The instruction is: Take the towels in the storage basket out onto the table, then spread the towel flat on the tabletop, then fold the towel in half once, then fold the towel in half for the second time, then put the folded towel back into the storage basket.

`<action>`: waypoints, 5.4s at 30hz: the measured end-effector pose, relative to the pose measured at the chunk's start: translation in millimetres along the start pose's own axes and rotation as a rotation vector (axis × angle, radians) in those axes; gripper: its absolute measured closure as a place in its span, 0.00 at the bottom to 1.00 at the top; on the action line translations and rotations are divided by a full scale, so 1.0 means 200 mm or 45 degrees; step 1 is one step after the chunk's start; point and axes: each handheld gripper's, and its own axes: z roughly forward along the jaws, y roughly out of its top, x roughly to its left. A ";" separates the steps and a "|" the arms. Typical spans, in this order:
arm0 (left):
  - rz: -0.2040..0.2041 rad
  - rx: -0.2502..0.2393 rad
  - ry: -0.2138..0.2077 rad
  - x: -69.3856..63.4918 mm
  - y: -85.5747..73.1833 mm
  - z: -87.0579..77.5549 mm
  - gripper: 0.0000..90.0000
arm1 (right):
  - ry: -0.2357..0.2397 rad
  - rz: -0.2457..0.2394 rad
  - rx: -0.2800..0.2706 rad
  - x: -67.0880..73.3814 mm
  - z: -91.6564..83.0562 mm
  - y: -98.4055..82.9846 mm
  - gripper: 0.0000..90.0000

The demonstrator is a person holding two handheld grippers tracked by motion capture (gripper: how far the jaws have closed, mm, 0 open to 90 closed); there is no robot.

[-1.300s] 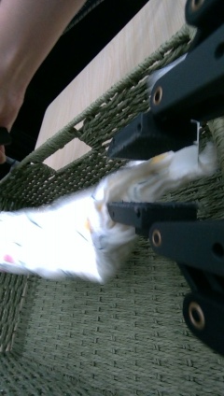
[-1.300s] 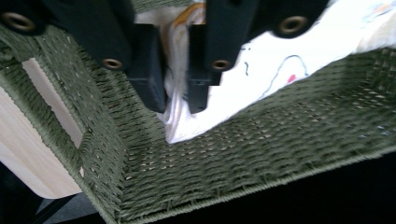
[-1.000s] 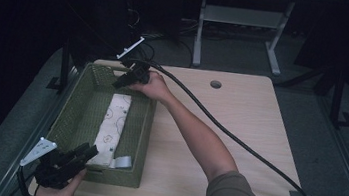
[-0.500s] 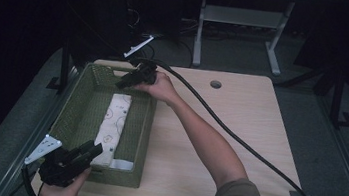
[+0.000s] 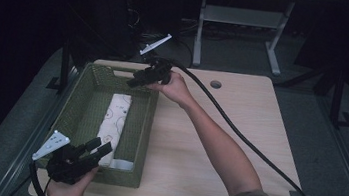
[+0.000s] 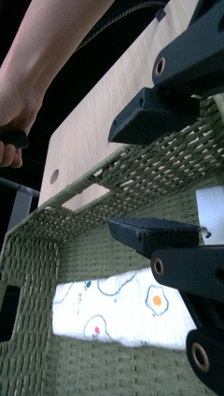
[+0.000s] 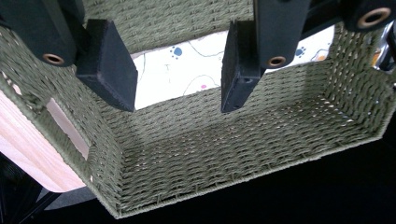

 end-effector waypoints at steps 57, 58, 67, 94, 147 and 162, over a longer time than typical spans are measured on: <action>0.032 0.080 -0.199 -0.24 0.09 0.22 0.36 | -0.187 0.111 -0.057 -0.06 -0.57 -0.43 0.34; 0.040 0.082 -0.201 -0.24 0.09 0.23 0.36 | -0.184 0.120 -0.071 -0.06 -0.59 -0.45 0.34; 0.033 0.108 -0.228 -0.28 0.09 0.28 0.35 | -0.203 0.160 -0.057 -0.08 -0.66 -0.53 0.32; 0.068 0.162 -0.297 -0.40 0.10 0.48 0.34 | -0.288 0.246 -0.107 -0.10 -0.89 -0.85 0.33; 0.150 0.256 -0.385 -0.68 0.08 0.81 0.31 | -0.446 0.411 -0.149 0.02 -1.32 -1.50 0.30; 0.168 0.276 -0.422 -0.75 0.04 0.89 0.30 | -0.477 0.463 -0.152 0.10 -1.39 -1.69 0.29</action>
